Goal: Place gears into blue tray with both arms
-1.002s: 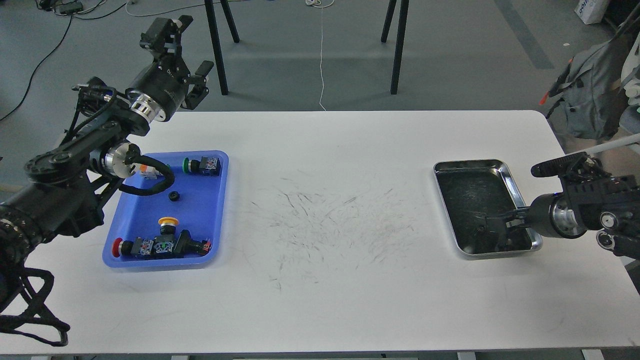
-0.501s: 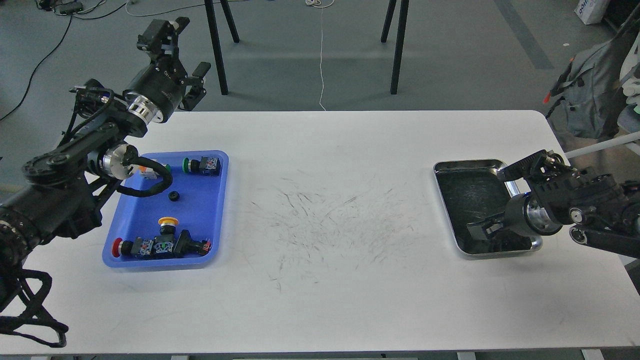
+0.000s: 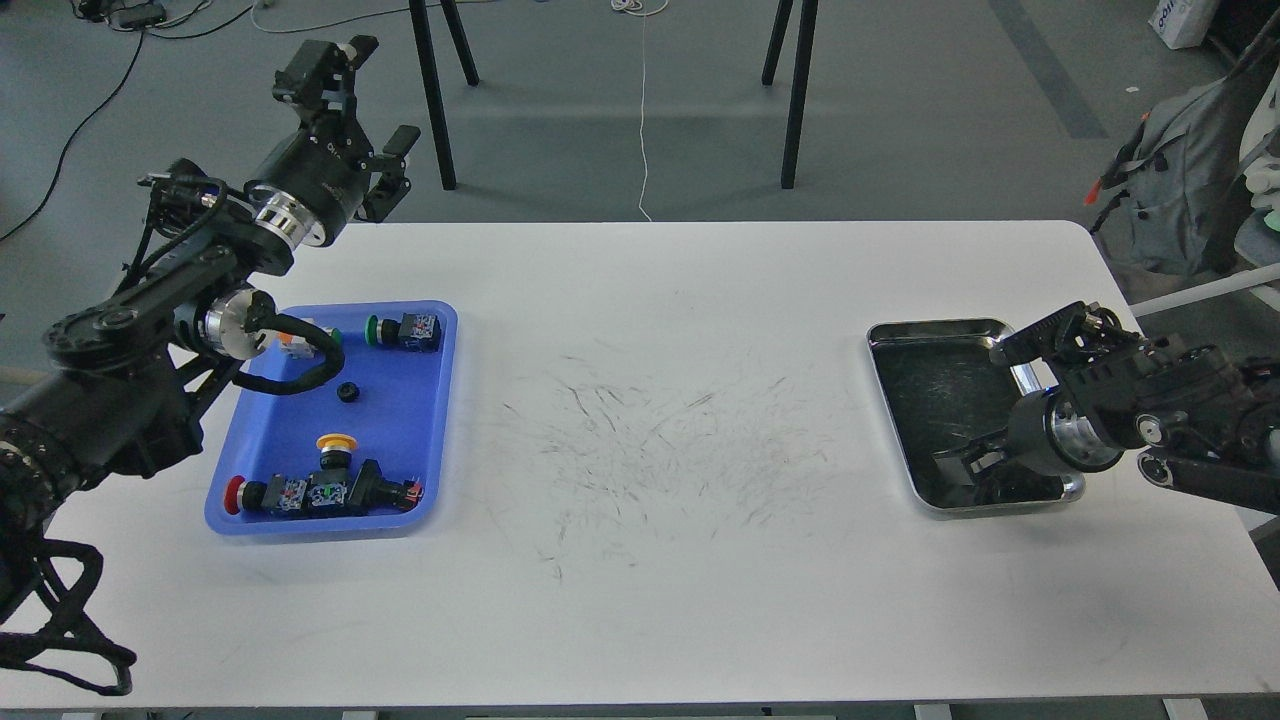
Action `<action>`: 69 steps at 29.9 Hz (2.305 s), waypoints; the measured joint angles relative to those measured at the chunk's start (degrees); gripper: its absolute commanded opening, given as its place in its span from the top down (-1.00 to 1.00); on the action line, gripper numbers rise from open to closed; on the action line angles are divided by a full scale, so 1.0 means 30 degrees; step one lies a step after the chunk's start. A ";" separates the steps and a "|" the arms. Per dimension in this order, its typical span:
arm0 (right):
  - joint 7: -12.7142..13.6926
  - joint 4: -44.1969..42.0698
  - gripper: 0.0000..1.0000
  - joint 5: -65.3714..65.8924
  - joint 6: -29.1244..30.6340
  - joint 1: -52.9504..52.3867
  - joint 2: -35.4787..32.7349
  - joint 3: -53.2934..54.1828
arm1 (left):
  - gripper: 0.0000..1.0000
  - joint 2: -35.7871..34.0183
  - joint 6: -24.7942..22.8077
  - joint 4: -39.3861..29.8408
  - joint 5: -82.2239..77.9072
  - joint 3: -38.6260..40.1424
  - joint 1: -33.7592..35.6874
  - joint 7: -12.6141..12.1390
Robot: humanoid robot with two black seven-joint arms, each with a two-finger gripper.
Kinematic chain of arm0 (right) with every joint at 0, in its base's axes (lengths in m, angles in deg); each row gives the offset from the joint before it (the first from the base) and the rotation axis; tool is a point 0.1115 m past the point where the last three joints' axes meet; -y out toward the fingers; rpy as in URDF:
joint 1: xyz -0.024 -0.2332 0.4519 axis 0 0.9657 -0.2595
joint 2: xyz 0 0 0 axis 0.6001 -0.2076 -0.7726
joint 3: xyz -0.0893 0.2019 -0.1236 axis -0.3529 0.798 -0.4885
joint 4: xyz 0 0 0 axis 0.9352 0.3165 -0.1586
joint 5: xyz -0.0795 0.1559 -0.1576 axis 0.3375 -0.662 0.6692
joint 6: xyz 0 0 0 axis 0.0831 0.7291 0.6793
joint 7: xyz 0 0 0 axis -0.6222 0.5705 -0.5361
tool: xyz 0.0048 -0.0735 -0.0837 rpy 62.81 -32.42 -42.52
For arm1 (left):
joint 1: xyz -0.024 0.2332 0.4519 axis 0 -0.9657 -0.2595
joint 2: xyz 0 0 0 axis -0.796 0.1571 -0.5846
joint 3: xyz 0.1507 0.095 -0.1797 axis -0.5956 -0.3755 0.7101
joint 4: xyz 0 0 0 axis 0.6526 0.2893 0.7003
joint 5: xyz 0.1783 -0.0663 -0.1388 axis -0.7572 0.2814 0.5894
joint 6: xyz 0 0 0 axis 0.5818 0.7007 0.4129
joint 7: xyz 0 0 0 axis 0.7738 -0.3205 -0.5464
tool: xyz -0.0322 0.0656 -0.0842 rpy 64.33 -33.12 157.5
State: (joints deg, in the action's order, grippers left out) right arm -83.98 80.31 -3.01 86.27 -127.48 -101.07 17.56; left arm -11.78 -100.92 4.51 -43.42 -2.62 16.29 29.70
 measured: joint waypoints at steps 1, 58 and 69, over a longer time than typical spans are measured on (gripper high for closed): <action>-0.0006 -0.0009 -0.35 0.0001 0.0001 0.0001 0.0015 -0.0002 | -1.00 -0.0012 0.0000 0.0000 0.0000 -0.0001 -0.0008 0.0000; -0.1084 -0.0422 0.98 0.0150 0.0425 -0.1536 0.0346 0.0342 | -1.00 -0.0078 0.0063 0.0117 -0.0030 -0.0121 -0.0258 0.0029; -0.2077 -0.0179 0.98 -0.0297 -0.4799 -0.1369 0.1483 0.3514 | -1.00 -0.0506 0.0068 -0.0026 -0.0025 -0.0121 -0.0662 0.0057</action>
State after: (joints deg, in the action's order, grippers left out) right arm -90.21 79.77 -3.90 71.87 -131.59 -96.62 28.10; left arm -13.30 -100.71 4.43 -43.50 -2.99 14.30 29.88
